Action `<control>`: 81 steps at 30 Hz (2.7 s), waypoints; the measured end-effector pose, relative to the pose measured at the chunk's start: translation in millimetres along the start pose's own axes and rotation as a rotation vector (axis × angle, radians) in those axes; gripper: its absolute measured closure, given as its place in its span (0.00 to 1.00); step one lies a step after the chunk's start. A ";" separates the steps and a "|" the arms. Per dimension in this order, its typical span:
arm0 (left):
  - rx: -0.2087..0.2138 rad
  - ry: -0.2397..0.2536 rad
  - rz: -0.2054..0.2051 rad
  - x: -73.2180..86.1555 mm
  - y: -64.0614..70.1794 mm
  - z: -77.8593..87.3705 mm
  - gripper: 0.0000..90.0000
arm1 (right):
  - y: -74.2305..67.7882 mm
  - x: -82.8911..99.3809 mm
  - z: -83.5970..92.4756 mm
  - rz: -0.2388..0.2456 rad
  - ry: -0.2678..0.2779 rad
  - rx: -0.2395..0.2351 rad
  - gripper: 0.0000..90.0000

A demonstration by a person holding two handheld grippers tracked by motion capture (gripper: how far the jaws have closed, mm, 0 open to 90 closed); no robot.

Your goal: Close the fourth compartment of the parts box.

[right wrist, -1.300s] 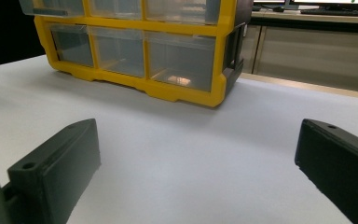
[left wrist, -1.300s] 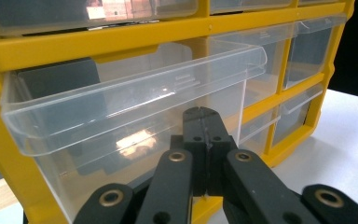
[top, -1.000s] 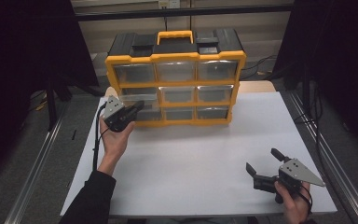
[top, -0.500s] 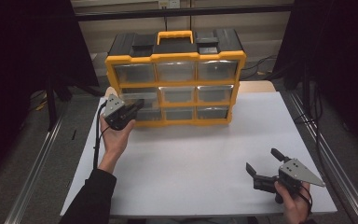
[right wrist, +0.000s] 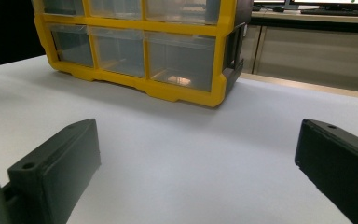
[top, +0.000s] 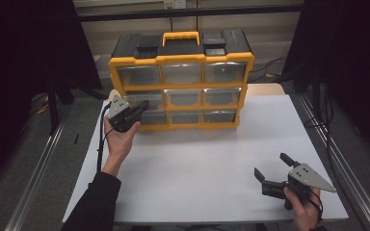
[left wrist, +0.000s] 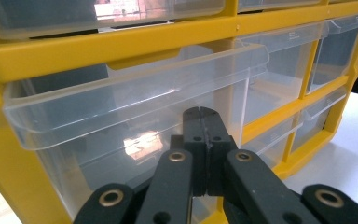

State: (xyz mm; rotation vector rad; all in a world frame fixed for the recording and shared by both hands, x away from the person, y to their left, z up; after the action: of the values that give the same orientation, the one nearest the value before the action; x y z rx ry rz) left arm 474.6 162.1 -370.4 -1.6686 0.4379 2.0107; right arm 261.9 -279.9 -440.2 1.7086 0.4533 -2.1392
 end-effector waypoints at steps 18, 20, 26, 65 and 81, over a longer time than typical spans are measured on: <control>-0.014 -0.011 -0.001 -1.9 -2.1 -5.0 1.00 | 0.0 0.0 0.0 -0.001 0.000 0.002 0.00; -0.017 -0.006 0.001 -1.9 -1.7 -6.5 1.00 | -0.1 -0.1 -0.1 -0.001 -0.001 0.000 0.00; -0.023 -0.005 0.005 -1.6 -2.8 -7.9 1.00 | 0.4 0.0 0.1 -0.001 0.001 0.002 0.00; -0.021 -0.028 -0.018 -0.5 -3.1 -13.5 0.94 | 1.6 0.6 -0.8 0.000 0.001 0.000 0.00; -0.009 -0.014 0.002 5.6 2.9 -0.3 0.36 | 0.7 0.0 0.0 -0.005 0.002 0.007 0.00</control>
State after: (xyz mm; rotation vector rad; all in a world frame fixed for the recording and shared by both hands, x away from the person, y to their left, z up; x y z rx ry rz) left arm 472.4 160.4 -376.1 -1.6595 0.4261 2.0272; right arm 262.2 -280.5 -440.2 1.7156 0.4512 -2.1453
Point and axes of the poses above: each handheld gripper's, and its own axes: z roughly backward along the jaws, x roughly out of its underside, y roughly to its right, the point moved 2 cm from there along -z, roughly forward along the jaws, and after that the axes turned 7 degrees about -x, right-handed, at the moved point
